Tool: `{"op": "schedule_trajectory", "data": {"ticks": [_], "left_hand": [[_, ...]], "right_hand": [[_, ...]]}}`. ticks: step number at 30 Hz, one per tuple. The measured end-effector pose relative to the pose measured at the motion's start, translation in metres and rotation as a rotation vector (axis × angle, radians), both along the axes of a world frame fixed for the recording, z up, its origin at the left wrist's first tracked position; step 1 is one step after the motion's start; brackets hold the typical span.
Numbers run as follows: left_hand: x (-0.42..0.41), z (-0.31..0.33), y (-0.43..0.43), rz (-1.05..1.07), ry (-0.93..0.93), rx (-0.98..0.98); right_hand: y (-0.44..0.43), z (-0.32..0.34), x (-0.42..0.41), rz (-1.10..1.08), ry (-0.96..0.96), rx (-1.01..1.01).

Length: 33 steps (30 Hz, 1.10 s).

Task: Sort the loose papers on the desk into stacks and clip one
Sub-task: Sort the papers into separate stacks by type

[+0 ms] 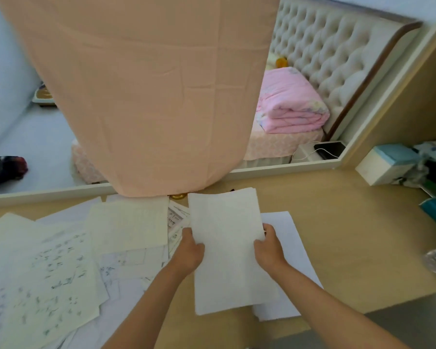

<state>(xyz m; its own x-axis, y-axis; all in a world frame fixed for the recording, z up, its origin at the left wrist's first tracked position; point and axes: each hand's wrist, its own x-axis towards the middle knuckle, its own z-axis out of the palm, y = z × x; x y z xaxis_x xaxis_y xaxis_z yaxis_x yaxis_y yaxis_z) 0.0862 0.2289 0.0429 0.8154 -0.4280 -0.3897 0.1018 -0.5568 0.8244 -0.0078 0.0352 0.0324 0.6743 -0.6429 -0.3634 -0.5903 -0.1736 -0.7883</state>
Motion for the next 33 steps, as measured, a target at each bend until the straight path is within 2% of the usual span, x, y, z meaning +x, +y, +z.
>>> {"op": "schedule_trajectory", "data": {"ticks": [5, 9, 12, 14, 17, 22, 25, 27, 30, 33], "left_hand": [[-0.039, -0.026, -0.089, -0.030, 0.173, 0.039], [-0.063, -0.063, -0.125, -0.049, 0.201, 0.077], [-0.076, -0.071, -0.140, -0.005, 0.218, 0.114], [-0.083, -0.066, -0.149, 0.069, 0.237, 0.132], [-0.092, -0.061, -0.163, 0.129, 0.277, 0.112], [-0.094, -0.064, -0.167, 0.094, 0.199, 0.122], [-0.082, -0.059, -0.155, 0.125, 0.153, 0.182], [-0.071, -0.057, -0.139, 0.136, 0.076, 0.240], [-0.054, -0.050, -0.108, 0.179, 0.043, 0.253], [-0.035, -0.047, -0.067, 0.210, 0.017, 0.249]], "right_hand": [[-0.094, -0.023, -0.033, 0.009, 0.086, -0.049], [-0.140, -0.047, -0.052, 0.090, 0.160, 0.003], [-0.163, -0.062, -0.063, 0.214, 0.360, -0.066], [-0.173, -0.069, -0.070, 0.249, 0.417, -0.069], [-0.177, -0.074, -0.074, 0.236, 0.336, 0.050], [-0.172, -0.074, -0.073, 0.272, 0.278, 0.118], [-0.169, -0.057, -0.062, 0.339, 0.363, -0.137], [-0.156, -0.047, -0.049, 0.389, 0.302, -0.260], [-0.120, -0.033, -0.026, 0.532, 0.156, -0.140], [-0.069, -0.025, 0.002, 0.658, 0.106, -0.031]]}}
